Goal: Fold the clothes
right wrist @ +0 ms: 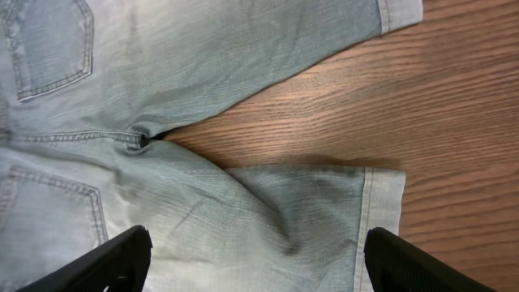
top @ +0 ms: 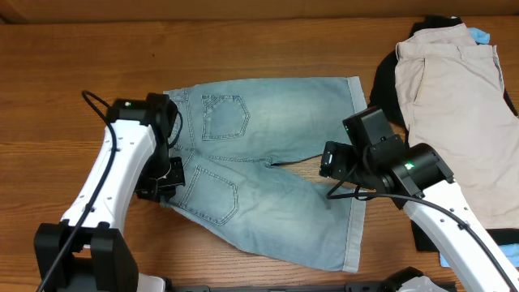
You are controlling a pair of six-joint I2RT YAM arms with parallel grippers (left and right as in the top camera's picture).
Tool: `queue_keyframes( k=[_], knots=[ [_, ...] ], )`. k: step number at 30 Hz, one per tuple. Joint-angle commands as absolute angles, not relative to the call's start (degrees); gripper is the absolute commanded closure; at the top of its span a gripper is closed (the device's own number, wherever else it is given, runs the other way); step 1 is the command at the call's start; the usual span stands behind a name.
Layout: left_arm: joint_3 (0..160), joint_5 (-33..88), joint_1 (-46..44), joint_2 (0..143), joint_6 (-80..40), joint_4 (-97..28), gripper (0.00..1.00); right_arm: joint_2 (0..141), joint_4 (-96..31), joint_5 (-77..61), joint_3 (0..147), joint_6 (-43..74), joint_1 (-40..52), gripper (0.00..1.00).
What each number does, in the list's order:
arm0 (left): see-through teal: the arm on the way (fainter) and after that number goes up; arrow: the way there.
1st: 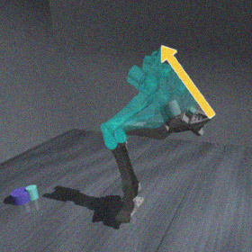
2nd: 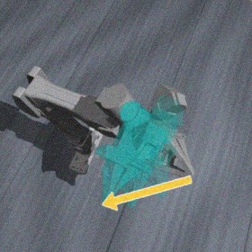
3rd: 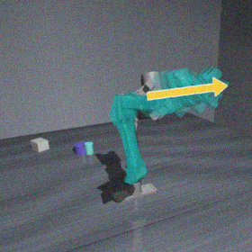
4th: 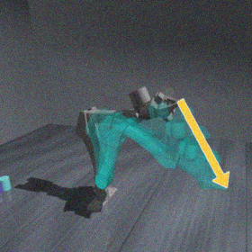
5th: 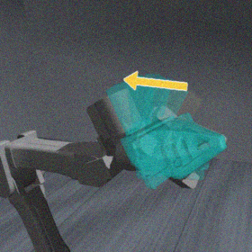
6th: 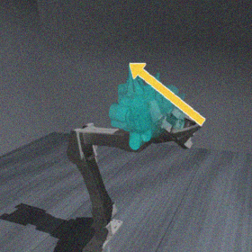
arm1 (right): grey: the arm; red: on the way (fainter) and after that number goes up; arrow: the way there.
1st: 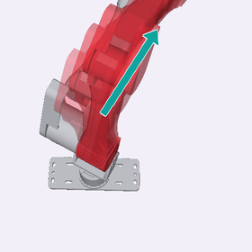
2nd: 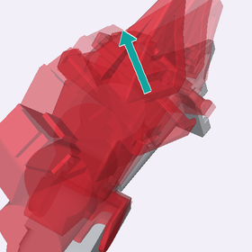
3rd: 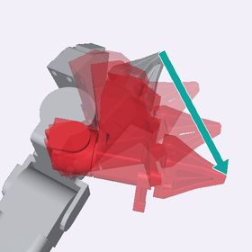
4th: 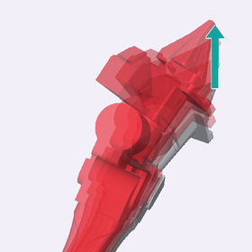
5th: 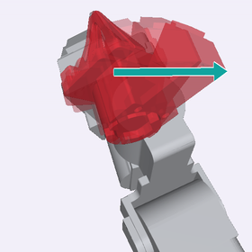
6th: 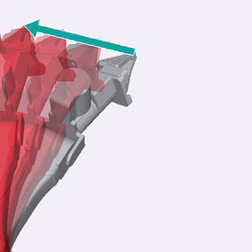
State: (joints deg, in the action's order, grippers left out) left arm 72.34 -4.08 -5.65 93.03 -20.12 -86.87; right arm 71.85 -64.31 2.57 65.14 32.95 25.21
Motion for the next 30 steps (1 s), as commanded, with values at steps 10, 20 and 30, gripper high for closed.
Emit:
queue_keyframes(
  k=[10, 20, 30],
  knots=[
    [73.6, 1.9, -7.6, 93.4, -18.2, -94.2, 0.0, 72.5, -64.2, 3.3, 66.7, 32.7, 25.0, 0.12],
    [73.4, 3.0, -8.4, 93.7, -15.6, -72.2, 0.0, 72.5, -63.1, 3.4, 66.7, 32.7, 25.0, 0.12],
    [73.2, 3.4, -12.1, 102.8, -1.5, -56.9, 0.0, 72.8, -62.7, 3.4, 66.7, 32.5, 25.0, 0.12]
  ],
)
